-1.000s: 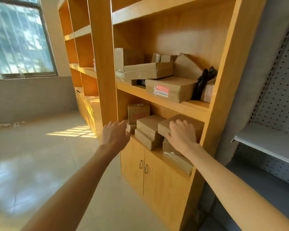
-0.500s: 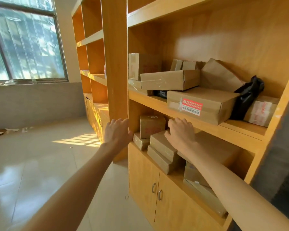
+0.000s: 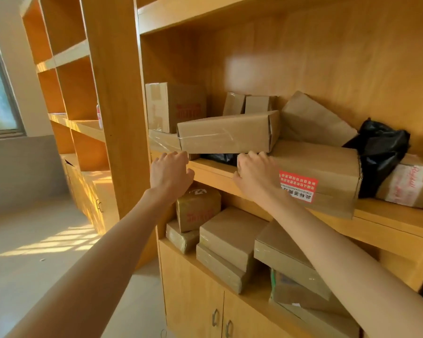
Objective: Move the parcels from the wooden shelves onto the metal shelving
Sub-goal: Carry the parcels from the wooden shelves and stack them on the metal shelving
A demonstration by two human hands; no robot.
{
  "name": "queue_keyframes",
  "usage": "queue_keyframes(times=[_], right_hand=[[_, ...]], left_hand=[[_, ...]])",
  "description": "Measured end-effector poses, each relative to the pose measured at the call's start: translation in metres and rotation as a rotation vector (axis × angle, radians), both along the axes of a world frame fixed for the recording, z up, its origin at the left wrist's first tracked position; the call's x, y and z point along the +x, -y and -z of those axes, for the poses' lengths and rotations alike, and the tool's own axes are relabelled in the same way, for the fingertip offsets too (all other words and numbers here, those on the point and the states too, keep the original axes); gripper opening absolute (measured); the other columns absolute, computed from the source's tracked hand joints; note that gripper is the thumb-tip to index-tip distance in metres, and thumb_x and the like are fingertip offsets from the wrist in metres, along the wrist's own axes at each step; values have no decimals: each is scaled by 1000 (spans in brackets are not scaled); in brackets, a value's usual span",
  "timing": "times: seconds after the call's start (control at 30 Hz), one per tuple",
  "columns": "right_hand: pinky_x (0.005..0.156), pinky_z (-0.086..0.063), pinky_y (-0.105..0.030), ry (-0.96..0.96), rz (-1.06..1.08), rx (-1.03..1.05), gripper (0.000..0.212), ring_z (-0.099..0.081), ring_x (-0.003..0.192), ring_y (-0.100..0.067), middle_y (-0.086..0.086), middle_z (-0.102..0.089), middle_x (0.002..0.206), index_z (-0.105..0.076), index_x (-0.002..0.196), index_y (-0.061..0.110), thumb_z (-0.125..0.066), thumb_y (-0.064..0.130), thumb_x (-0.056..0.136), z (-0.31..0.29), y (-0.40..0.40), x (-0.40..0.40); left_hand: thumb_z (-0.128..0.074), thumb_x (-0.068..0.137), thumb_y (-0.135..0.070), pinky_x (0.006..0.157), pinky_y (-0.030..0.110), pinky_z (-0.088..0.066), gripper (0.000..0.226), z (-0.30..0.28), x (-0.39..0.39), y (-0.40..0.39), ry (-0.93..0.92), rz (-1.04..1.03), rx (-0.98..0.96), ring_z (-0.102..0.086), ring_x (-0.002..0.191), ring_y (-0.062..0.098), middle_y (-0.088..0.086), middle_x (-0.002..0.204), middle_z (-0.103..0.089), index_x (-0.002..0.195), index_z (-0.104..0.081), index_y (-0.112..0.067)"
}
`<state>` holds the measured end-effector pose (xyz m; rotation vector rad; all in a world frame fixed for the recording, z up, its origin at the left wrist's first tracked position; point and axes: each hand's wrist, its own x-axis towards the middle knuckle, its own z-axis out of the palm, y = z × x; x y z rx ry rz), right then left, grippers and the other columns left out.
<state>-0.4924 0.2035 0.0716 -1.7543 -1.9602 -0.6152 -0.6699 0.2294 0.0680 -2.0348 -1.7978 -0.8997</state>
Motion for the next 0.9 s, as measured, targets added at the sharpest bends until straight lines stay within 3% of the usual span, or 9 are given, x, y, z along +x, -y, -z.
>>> queue_keyframes(times=[0.3, 0.47, 0.67, 0.83, 0.9], right_hand=[[92, -40, -35, -43, 299, 67, 31, -50, 114, -26, -7, -57, 121, -55, 120, 13, -53, 32, 96, -15, -37, -28], [92, -38, -38, -12, 511, 100, 43, -48, 114, -31, -10, -54, 123, -49, 126, 12, -61, 31, 90, -18, -47, -58], [105, -31, -40, 91, 620, 141, 84, -32, 129, -35, -19, -32, 144, -25, 147, 15, -74, 29, 80, -23, -54, -75], [117, -8, -47, 217, 659, 12, 107, -7, 144, -39, -19, -8, 157, -1, 153, 21, -77, 31, 77, -28, -65, -66], [117, -2, -49, 268, 671, -2, 113, -3, 145, -38, -19, -7, 157, 5, 153, 21, -78, 32, 76, -30, -71, -60]], left_hand=[[-52, 93, -27, 92, 38, -45, 33, -15, 10, -86, -124, 395, 129, -54, 114, 26, 5, 123, -62, 123, -58, -15], [-56, 90, -32, 99, 39, -40, 47, -22, -12, -114, -137, 585, 201, -50, 120, 27, 6, 130, -57, 132, -49, -15], [-70, 76, -45, 103, 46, -32, 77, -19, -22, -137, -220, 569, 325, -36, 125, 35, 16, 138, -38, 138, -33, -17], [-75, 67, -54, 111, 58, -15, 100, -14, -11, -156, -236, 567, 328, -25, 135, 37, 17, 146, -30, 144, -22, -22], [-78, 62, -55, 110, 61, -13, 104, -13, -5, -164, -255, 554, 349, -31, 132, 37, 18, 141, -37, 143, -22, -20]])
